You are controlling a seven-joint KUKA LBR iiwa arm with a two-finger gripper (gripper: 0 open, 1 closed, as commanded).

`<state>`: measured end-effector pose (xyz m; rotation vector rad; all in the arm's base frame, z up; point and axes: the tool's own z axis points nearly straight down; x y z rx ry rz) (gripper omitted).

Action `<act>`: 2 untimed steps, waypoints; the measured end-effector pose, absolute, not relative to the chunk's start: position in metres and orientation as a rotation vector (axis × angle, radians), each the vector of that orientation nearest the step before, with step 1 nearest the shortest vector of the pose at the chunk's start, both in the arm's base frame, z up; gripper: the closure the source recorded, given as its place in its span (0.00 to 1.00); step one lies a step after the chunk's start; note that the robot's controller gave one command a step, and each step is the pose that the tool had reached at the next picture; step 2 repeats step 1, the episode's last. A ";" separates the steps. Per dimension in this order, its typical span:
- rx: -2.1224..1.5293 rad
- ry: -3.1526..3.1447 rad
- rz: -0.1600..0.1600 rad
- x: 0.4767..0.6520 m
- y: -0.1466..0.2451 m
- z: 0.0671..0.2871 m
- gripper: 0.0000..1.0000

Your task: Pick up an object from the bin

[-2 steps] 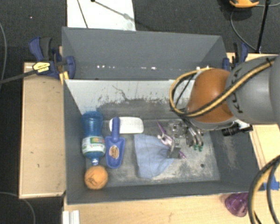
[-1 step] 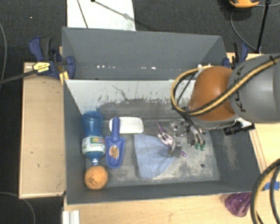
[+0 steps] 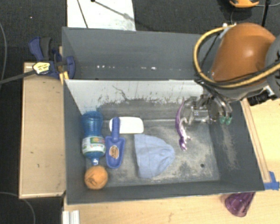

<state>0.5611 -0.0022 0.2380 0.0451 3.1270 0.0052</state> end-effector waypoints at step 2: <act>0.046 3.128 0.005 0.561 -0.002 0.238 1.00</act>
Offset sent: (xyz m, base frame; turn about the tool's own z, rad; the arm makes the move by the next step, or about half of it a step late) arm 0.0062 -0.0275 -0.1680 -0.0699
